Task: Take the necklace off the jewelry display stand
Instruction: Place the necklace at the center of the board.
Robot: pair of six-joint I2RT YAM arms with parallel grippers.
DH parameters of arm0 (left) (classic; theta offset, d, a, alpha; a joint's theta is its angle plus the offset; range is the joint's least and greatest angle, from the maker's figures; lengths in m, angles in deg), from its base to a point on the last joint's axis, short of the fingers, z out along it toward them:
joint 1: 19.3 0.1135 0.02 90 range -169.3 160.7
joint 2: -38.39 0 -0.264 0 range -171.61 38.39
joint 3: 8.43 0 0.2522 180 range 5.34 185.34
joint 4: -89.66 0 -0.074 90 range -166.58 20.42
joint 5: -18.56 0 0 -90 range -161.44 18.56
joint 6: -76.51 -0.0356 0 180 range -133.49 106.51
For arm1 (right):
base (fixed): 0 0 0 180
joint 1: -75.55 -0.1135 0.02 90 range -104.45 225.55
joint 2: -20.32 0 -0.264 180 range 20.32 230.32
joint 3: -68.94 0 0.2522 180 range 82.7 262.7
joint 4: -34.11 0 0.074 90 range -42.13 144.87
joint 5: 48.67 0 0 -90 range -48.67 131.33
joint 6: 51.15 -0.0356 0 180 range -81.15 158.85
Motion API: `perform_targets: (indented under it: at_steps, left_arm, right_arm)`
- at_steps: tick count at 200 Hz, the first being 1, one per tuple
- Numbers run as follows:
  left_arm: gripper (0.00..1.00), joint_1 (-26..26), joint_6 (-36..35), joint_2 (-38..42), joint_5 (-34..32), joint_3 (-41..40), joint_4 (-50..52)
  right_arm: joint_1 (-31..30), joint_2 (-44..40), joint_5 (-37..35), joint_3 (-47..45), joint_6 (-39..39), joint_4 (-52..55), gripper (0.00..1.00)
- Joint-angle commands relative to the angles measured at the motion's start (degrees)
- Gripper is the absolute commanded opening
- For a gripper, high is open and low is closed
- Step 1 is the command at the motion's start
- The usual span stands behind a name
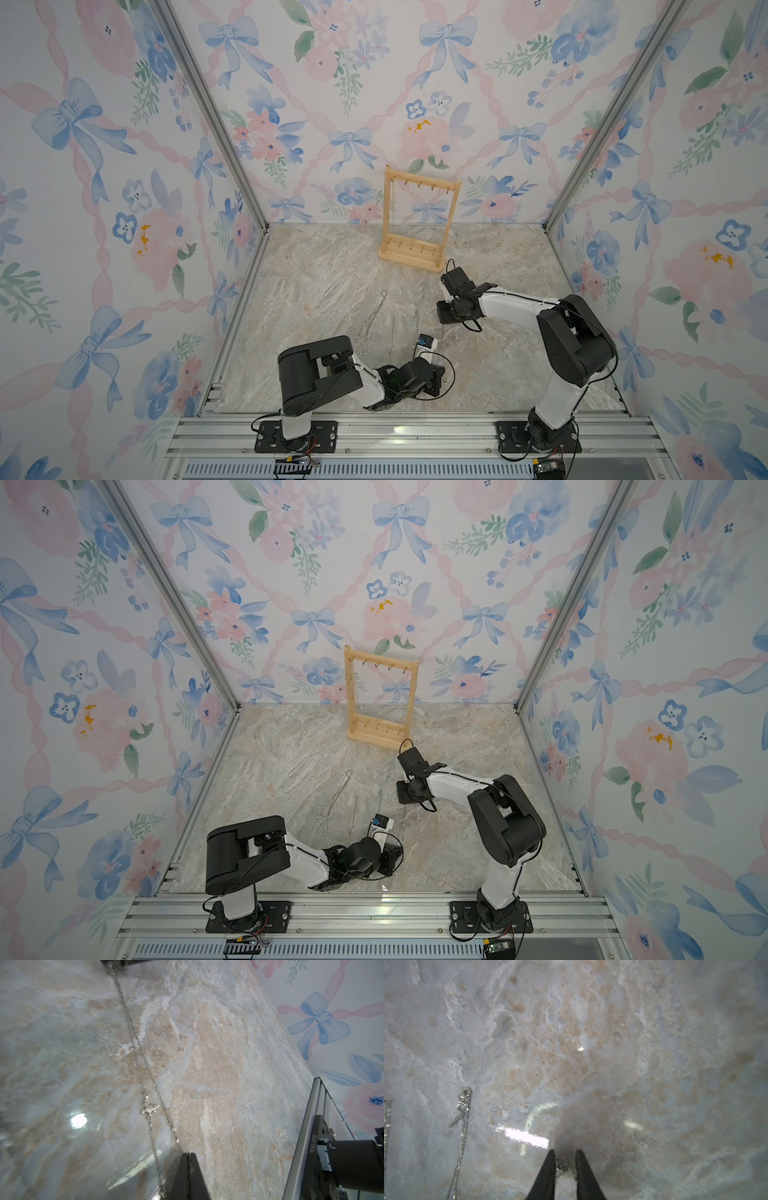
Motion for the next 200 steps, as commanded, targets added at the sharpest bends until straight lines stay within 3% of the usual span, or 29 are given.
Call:
perform_targets:
  at_steps: [1, 95, 127, 200]
  left_arm:
    - [0.00, -0.3, -0.3, -0.9, -0.5, -0.8, 2.7]
    - [0.02, -0.3, -1.0, -1.0, -0.1, -0.2, 2.7]
    - [0.03, -0.4, -1.0, -0.8, -0.2, -0.2, 2.7]
    - [0.05, -0.4, -1.3, -0.6, 0.0, -0.1, 2.7]
  right_arm:
    - [1.0, 1.9, -0.6, 0.8, -0.5, 3.0, 0.23]
    - [2.5, 2.8, -0.8, 2.5, -1.8, 2.8, 0.28]
    - [3.1, 3.3, -0.5, 3.2, -2.3, 2.6, 0.37]
    - [4.2, 3.2, -0.4, 4.1, -3.6, 1.2, 0.39]
